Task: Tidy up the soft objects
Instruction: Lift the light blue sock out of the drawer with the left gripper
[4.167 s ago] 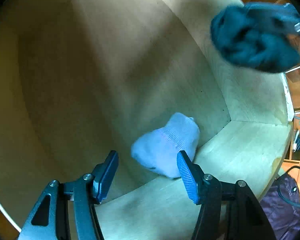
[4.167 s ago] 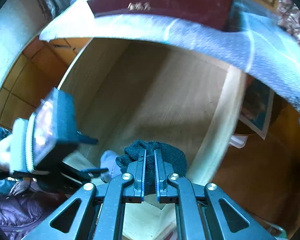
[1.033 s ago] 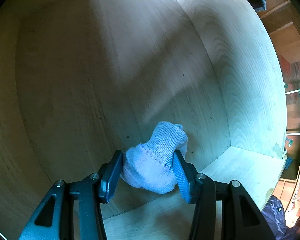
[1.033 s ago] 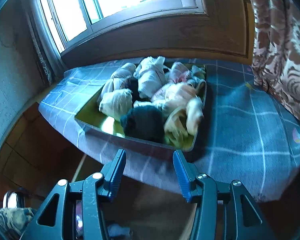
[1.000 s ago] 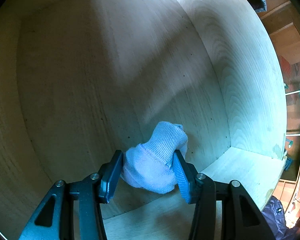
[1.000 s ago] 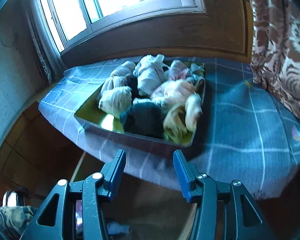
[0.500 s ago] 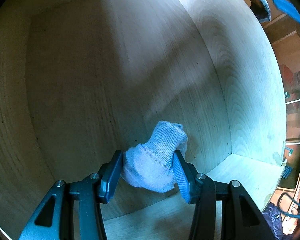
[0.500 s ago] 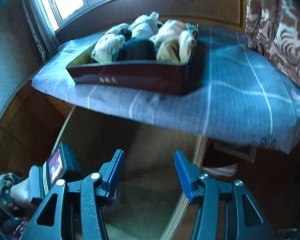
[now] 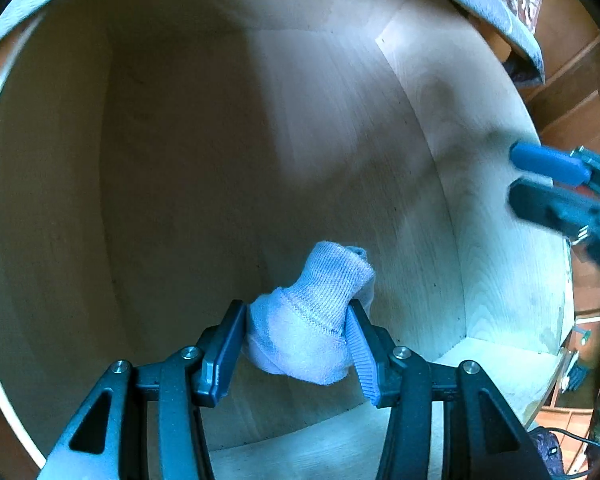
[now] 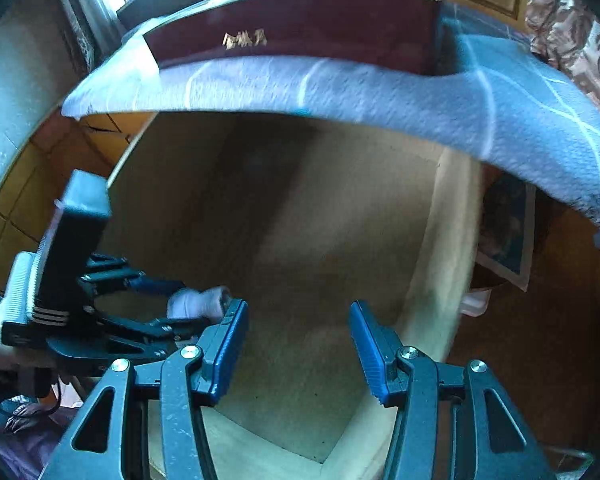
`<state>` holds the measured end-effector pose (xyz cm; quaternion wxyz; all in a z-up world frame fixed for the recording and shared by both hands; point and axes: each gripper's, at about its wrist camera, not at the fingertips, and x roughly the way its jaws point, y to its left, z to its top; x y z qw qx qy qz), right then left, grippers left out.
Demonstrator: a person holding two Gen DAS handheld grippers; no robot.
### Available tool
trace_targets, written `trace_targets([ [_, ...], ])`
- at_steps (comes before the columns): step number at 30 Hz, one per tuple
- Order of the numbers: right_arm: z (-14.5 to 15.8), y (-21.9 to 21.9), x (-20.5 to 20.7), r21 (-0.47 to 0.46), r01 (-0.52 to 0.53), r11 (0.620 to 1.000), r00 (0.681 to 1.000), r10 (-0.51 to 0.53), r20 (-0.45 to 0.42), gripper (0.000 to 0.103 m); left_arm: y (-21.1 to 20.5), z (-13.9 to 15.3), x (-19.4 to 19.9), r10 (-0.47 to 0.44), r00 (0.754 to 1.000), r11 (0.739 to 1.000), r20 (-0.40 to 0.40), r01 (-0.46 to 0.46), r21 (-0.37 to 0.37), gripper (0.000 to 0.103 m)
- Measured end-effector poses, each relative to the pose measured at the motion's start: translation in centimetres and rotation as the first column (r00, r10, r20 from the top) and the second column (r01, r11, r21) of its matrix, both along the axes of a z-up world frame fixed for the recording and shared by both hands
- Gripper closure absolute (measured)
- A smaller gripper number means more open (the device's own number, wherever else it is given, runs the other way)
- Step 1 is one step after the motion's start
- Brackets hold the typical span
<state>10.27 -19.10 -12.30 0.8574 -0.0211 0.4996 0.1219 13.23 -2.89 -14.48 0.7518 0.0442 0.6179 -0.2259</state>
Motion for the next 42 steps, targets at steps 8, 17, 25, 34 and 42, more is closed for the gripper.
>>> trace_targets([
  [8, -2.3, 0.7, -0.2, -0.006, 0.017, 1.0, 0.999, -0.017, -0.028, 0.049, 0.2, 2.7, -1.9, 0.05, 0.994, 0.999, 0.095, -0.047, -0.025, 0.053],
  [17, -3.8, 1.0, -0.7, -0.019, 0.026, 0.999, 0.999, -0.026, -0.034, 0.048, 0.0, 4.9, -3.9, 0.073, 0.983, 0.996, 0.168, -0.064, -0.055, 0.053],
  [25, -4.2, 1.0, -0.1, -0.008, 0.031, 0.999, 0.999, -0.031, -0.035, 0.048, 1.1, 7.5, -5.3, 0.108, 0.961, 0.992, 0.256, -0.088, -0.089, 0.053],
  [34, -4.6, 2.5, 0.6, -0.03, 0.019, 0.999, 0.998, -0.02, -0.058, 0.046, 2.0, 13.3, -7.9, 0.165, 0.889, 0.985, 0.428, -0.123, -0.125, 0.053],
  [42, -5.6, 4.1, 1.2, -0.022, 0.025, 0.999, 0.996, -0.027, -0.081, 0.046, 4.1, 17.3, -7.5, 0.226, 0.795, 0.974, 0.562, -0.174, -0.146, 0.053],
])
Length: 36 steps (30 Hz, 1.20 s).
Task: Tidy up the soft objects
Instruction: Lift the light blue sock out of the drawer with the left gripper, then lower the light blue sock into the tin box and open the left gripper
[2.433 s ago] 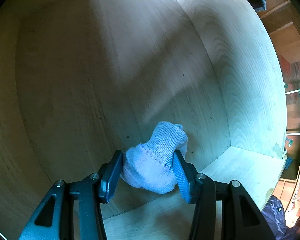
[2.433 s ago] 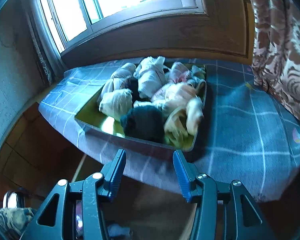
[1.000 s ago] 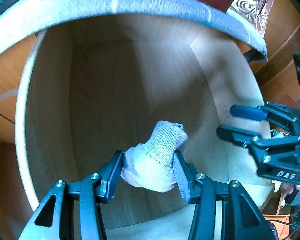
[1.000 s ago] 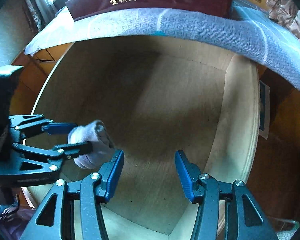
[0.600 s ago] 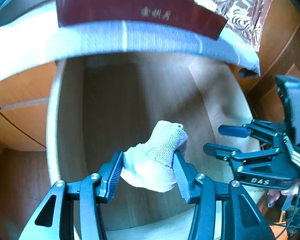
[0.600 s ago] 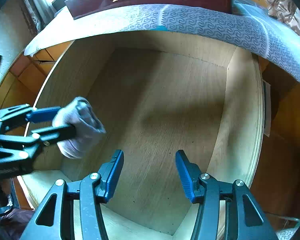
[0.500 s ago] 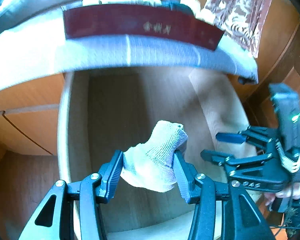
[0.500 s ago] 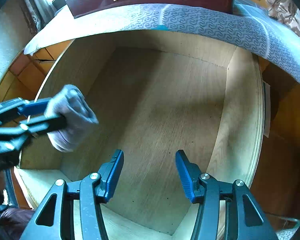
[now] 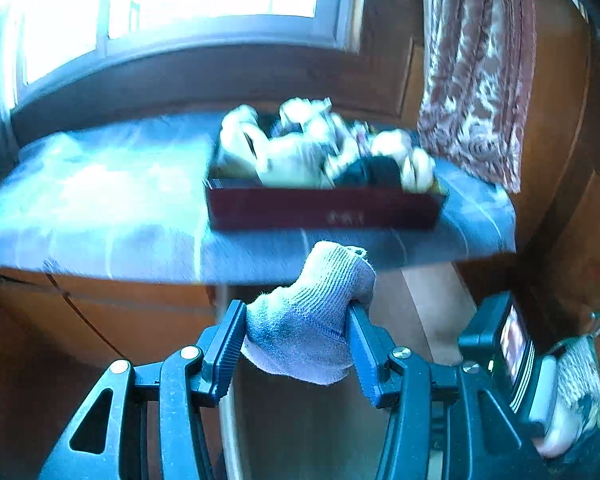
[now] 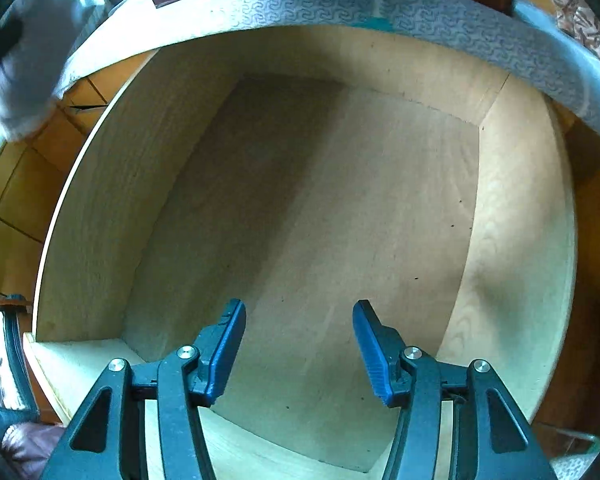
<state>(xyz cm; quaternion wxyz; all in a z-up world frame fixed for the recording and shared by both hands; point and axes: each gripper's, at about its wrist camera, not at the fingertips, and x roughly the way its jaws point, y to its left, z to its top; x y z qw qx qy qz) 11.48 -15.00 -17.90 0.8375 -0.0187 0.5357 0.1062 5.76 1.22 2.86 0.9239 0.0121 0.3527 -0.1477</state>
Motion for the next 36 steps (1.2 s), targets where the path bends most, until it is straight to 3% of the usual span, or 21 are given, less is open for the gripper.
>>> trace_targets([
  [9, -0.7, 0.5, 0.6, 0.031, 0.019, 0.999, 1.0, -0.018, -0.007, 0.044, 0.3, 3.6, 3.4, 0.049, 0.991, 0.998, 0.127, -0.054, 0.034, 0.052],
  [23, -0.6, 0.0, 1.9, 0.063, 0.024, 0.998, 1.0, -0.025, 0.01, 0.044, -3.7, 7.2, 9.1, 0.019, 0.974, 0.996, 0.227, -0.038, 0.081, 0.052],
  [36, -0.2, -0.3, 3.1, 0.073, 0.025, 0.997, 1.0, -0.026, 0.014, 0.044, -7.4, 6.4, 15.6, 0.025, 0.97, 0.99, 0.243, -0.057, 0.126, 0.052],
])
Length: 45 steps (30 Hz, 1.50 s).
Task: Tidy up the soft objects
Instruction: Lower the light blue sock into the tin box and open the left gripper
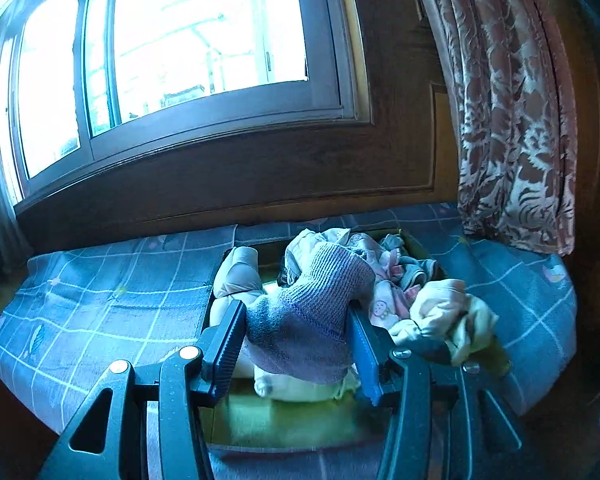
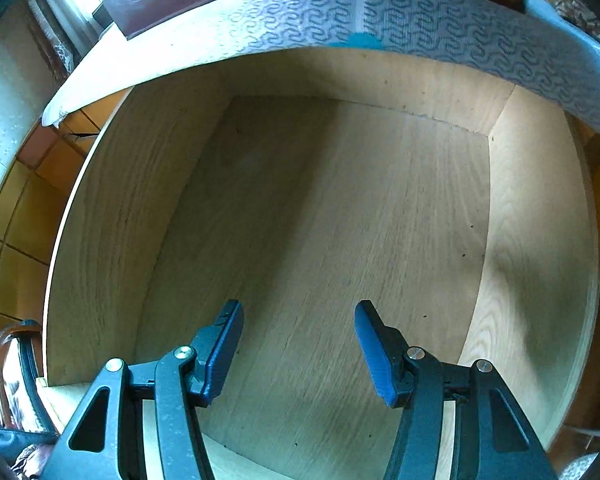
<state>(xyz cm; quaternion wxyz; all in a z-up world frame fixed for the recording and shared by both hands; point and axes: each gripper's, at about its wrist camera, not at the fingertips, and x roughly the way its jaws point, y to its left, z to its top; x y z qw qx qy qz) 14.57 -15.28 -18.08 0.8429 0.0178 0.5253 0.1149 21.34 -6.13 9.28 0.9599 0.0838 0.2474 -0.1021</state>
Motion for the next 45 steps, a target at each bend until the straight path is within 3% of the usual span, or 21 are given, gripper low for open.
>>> trace_targets([
  [11, -0.4, 0.4, 1.7, 0.014, -0.025, 1.0, 1.0, 0.025, -0.008, 0.044, -1.4, -2.8, 5.5, 0.032, 0.998, 0.999, -0.054, -0.03, 0.043, 0.052],
  [14, -0.8, 0.5, 2.3, 0.014, -0.028, 0.999, 0.999, 0.029, -0.014, 0.044, -1.7, -3.8, 6.7, 0.039, 0.995, 0.998, -0.09, -0.035, 0.043, 0.051],
  [20, -1.0, 0.7, 3.1, -0.008, -0.009, 1.0, 1.0, 0.009, 0.012, 0.044, -1.9, -4.5, 7.4, 0.069, 0.994, 0.998, -0.087, -0.068, 0.015, 0.046],
  [32, -0.9, -0.2, 2.6, -0.021, 0.06, 0.998, 0.998, -0.059, 0.036, 0.044, -0.3, -4.7, 6.2, 0.106, 0.99, 0.993, -0.096, -0.11, -0.038, 0.03],
  [36, -0.1, -0.6, 1.8, -0.028, 0.082, 0.996, 0.995, -0.08, 0.061, 0.038, 0.5, -4.5, 5.3, 0.118, 0.989, 0.992, -0.085, -0.121, -0.038, 0.025],
  [45, 1.2, -0.3, 0.5, -0.049, 0.114, 0.992, 0.988, -0.109, 0.106, 0.037, 1.6, -3.6, 2.4, 0.116, 0.992, 0.991, -0.054, -0.119, -0.055, 0.024],
])
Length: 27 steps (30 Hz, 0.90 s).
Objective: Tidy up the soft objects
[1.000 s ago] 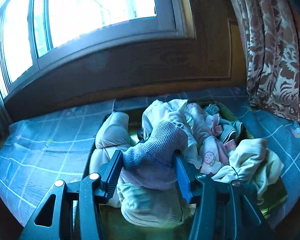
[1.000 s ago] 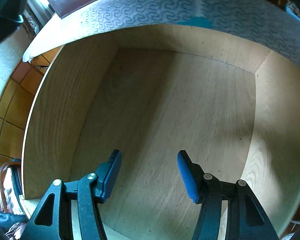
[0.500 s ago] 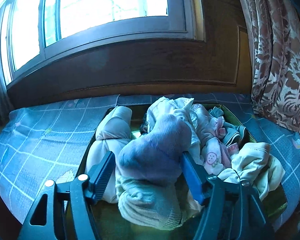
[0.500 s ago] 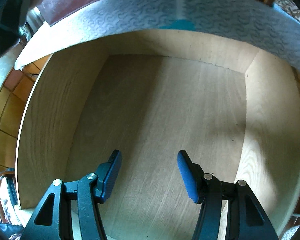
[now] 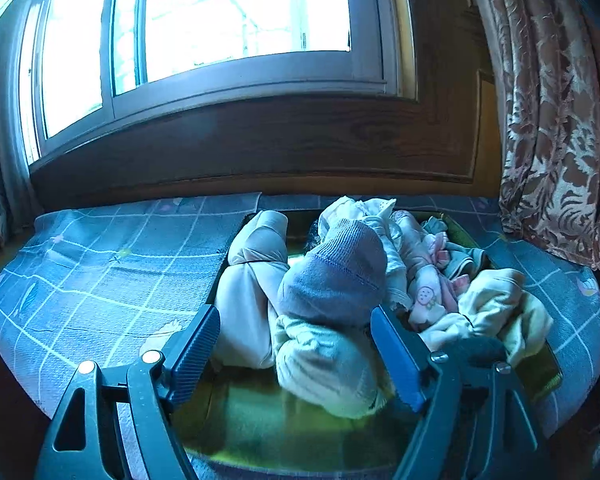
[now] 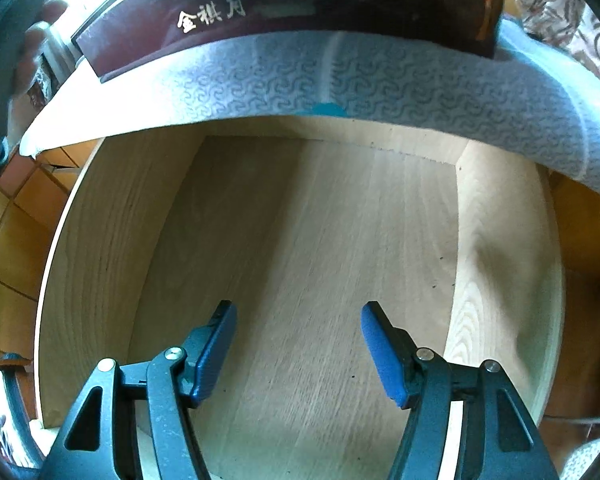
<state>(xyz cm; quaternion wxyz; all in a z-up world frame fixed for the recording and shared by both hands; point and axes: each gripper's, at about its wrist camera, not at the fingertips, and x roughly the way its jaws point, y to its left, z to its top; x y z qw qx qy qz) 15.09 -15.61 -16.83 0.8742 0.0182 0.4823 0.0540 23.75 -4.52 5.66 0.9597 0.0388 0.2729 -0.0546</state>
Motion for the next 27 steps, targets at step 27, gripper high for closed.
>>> trace_targets([
  [27, 5.3, 0.8, -5.0, -0.064, 0.098, 0.993, 0.983, -0.087, 0.161, 0.02, 5.1, -2.6, -11.9, 0.039, 0.998, 0.997, -0.043, -0.042, -0.071, 0.023],
])
